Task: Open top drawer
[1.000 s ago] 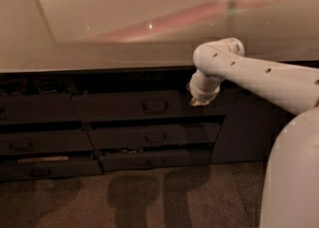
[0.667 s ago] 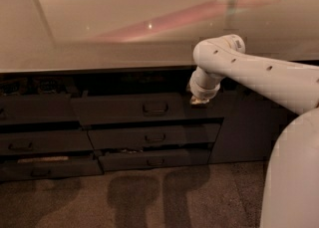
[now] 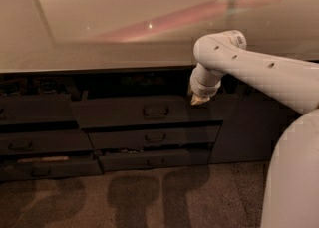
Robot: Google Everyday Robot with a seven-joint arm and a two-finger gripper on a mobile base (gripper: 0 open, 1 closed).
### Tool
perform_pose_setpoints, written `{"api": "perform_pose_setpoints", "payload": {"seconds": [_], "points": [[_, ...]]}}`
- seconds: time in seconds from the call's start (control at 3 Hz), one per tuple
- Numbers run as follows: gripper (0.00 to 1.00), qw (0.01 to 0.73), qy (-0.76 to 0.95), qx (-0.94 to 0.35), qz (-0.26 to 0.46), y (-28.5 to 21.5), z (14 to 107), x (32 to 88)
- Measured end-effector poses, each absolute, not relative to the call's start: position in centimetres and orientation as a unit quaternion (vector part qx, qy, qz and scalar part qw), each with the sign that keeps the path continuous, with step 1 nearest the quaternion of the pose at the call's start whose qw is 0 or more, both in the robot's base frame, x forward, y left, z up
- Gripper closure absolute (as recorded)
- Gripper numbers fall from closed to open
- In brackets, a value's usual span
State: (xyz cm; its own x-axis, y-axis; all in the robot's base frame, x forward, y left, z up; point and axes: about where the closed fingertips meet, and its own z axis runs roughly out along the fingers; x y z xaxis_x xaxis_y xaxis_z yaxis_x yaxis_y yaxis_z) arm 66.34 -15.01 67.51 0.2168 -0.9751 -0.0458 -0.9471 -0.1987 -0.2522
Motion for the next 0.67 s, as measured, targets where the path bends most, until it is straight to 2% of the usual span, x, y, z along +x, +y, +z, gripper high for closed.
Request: {"api": "perform_pose_setpoints", "payload": {"seconds": [0.67], "points": [[1.00,0.116,0.619,-0.774,-0.065,-15.01,67.44,65.54]]}}
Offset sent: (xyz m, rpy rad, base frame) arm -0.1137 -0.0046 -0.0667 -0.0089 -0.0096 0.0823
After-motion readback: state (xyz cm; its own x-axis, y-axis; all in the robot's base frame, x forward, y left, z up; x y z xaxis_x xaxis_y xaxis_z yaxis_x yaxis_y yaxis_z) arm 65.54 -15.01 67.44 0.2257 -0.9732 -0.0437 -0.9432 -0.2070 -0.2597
